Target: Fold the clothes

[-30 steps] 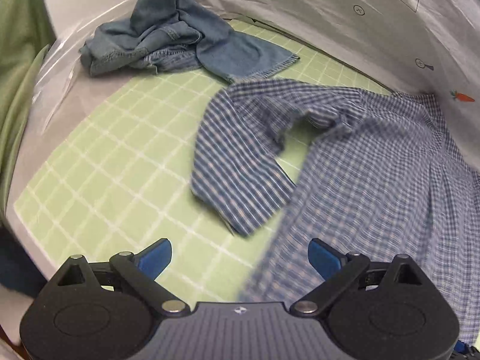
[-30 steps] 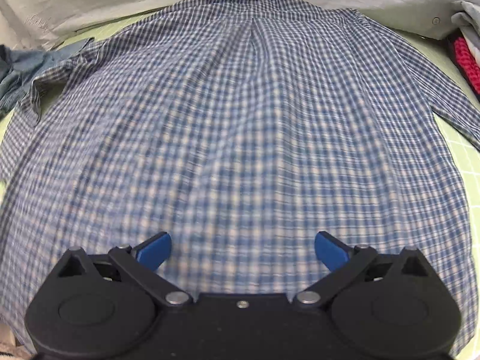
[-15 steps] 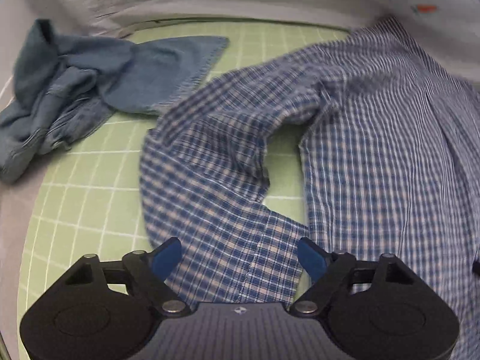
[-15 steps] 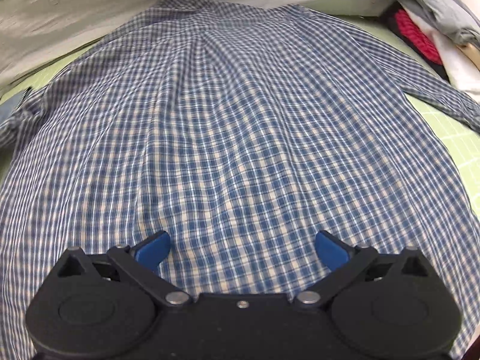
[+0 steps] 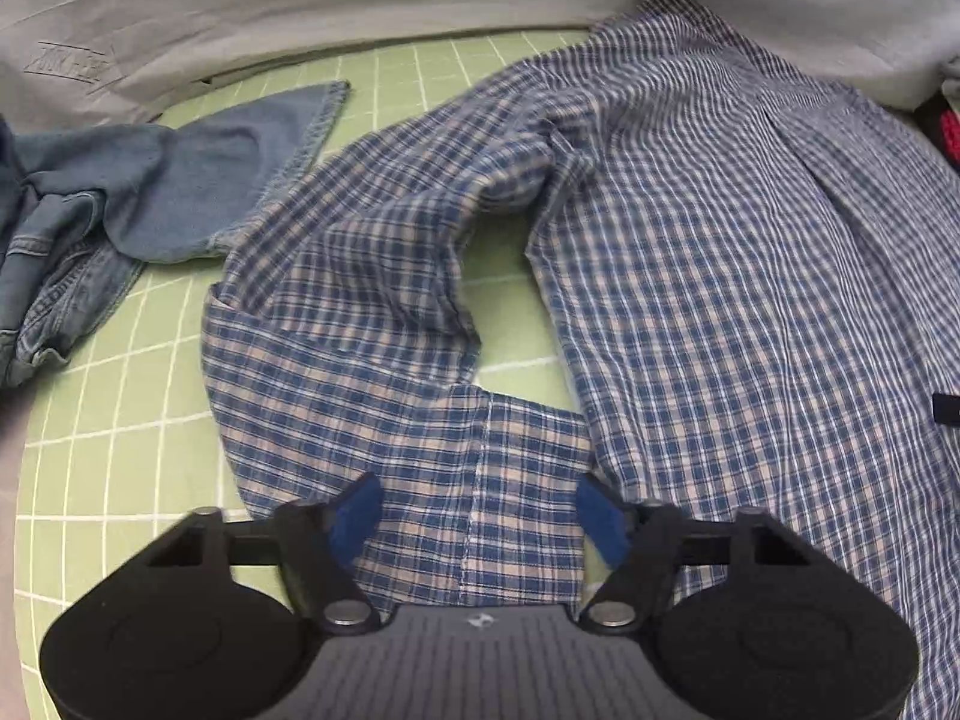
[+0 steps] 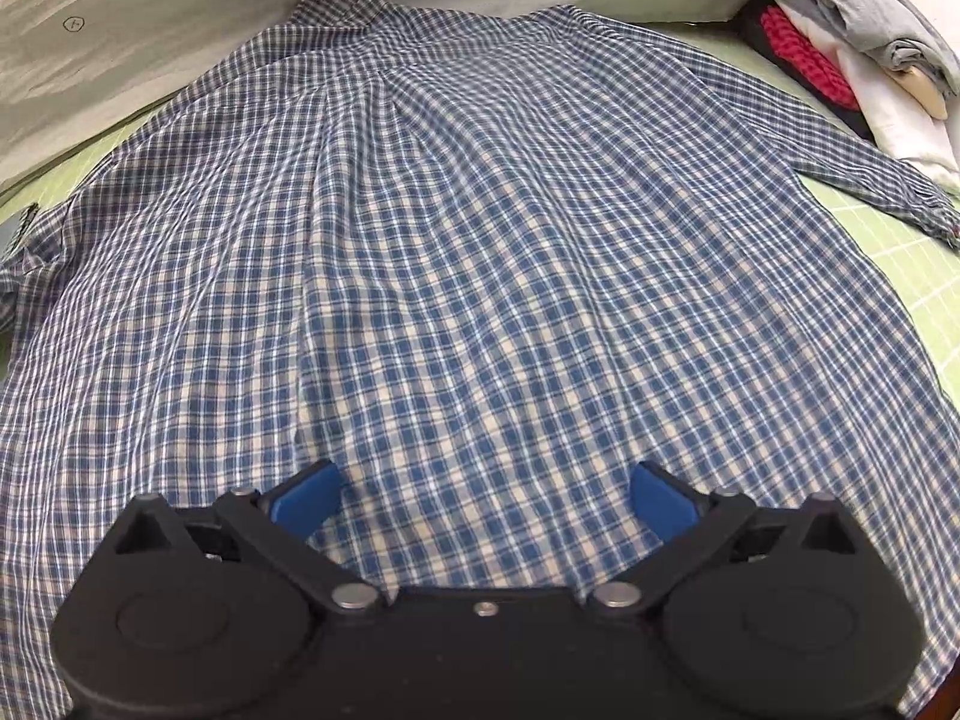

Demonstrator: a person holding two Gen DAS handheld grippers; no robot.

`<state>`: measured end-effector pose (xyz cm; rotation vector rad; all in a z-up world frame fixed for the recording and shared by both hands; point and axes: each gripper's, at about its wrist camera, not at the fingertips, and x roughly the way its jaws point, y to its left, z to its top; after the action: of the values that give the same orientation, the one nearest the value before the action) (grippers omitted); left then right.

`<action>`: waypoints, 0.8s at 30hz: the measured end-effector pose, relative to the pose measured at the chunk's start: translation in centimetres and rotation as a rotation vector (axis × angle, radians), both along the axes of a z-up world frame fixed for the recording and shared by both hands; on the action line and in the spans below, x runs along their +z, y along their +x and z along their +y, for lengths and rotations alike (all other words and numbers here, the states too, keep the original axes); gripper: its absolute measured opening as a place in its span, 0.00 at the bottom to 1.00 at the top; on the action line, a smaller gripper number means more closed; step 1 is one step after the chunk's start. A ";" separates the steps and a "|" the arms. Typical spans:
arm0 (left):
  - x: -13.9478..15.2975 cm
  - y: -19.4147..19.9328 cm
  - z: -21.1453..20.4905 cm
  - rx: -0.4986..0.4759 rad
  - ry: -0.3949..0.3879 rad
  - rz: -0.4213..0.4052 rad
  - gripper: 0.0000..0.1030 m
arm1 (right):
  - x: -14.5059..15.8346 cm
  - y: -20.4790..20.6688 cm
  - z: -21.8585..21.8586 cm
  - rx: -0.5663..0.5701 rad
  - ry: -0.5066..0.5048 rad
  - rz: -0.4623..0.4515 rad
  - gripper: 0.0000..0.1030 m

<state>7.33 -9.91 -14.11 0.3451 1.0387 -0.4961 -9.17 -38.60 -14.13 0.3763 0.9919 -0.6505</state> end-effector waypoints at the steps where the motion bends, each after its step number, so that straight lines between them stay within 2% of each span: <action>1: 0.2 0.2 0.3 0.029 0.001 -0.010 0.31 | 0.0 0.1 0.0 0.002 0.000 0.000 1.00; 2: 0.3 0.5 0.6 0.062 0.000 -0.015 0.22 | 0.0 0.2 0.0 0.005 0.000 0.000 1.00; 3: 0.6 1.0 1.2 0.103 -0.013 -0.004 0.17 | 0.0 0.3 0.1 0.007 0.000 0.001 1.00; 8: 3.1 3.9 7.5 0.392 -0.200 0.041 0.16 | 0.1 0.5 0.0 0.028 0.002 0.004 1.00; 14: 5.5 5.8 17.4 0.773 -0.348 -0.002 0.19 | 0.1 0.5 -0.1 0.049 -0.002 -0.001 1.00; 17: 5.0 6.3 19.9 0.840 -0.337 0.028 0.30 | 0.1 0.6 -0.2 0.052 -0.002 -0.002 1.00; 21: 4.0 6.2 20.7 0.856 -0.303 0.057 0.61 | 0.1 0.5 -0.2 0.050 -0.003 -0.005 1.00; 24: 3.0 6.0 20.4 0.866 -0.307 0.105 0.63 | 0.0 0.4 0.0 0.044 -0.006 -0.007 1.00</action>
<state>13.32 10.50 -11.13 -0.4082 1.0848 0.1170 -8.76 -38.61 -14.10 0.3505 0.9894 -0.6117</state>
